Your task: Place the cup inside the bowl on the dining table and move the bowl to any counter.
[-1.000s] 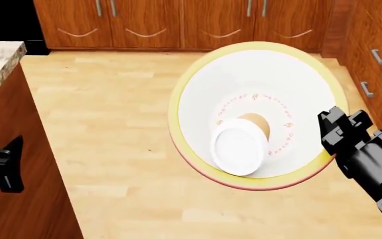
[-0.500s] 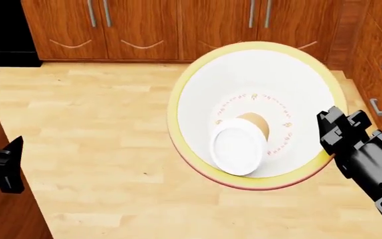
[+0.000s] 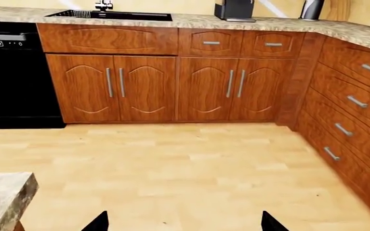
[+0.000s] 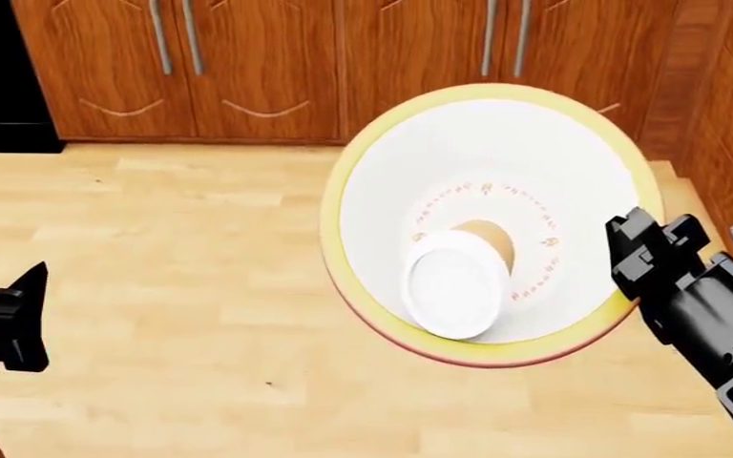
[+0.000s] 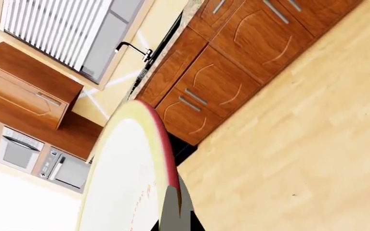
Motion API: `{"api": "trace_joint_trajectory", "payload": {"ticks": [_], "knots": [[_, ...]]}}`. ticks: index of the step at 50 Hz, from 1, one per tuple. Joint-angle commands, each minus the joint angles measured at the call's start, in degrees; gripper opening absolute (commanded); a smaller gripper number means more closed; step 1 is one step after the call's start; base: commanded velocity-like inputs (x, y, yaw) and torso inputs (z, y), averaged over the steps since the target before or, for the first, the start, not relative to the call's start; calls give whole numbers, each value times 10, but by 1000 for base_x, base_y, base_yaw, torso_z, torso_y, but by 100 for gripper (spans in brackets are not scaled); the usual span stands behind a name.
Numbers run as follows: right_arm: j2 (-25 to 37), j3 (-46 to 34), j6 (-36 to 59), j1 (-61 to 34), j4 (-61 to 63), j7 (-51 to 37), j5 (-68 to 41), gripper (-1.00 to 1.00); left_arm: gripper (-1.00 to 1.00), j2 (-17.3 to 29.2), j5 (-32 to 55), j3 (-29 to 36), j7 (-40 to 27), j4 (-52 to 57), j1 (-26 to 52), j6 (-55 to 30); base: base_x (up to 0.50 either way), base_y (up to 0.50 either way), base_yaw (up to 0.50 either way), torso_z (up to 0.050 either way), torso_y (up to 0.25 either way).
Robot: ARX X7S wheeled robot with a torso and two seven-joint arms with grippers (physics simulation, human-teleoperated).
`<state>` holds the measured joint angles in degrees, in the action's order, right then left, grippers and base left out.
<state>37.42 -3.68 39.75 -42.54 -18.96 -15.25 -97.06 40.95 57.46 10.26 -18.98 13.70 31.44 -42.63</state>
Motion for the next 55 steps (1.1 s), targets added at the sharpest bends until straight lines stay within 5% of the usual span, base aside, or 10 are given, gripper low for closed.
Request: {"api": "trace_joint_trajectory", "payload": {"ticks": [1,55], "knots": [[-2,8,-5,-2,4,10,-9,-100,100,1,1,0,0,1,-2,1,500,0,0,0,0],[0,13,-12,7,14,3,-15,-100,100,3,0,2,2,1,-7,10,500,0,0,0,2]]}}
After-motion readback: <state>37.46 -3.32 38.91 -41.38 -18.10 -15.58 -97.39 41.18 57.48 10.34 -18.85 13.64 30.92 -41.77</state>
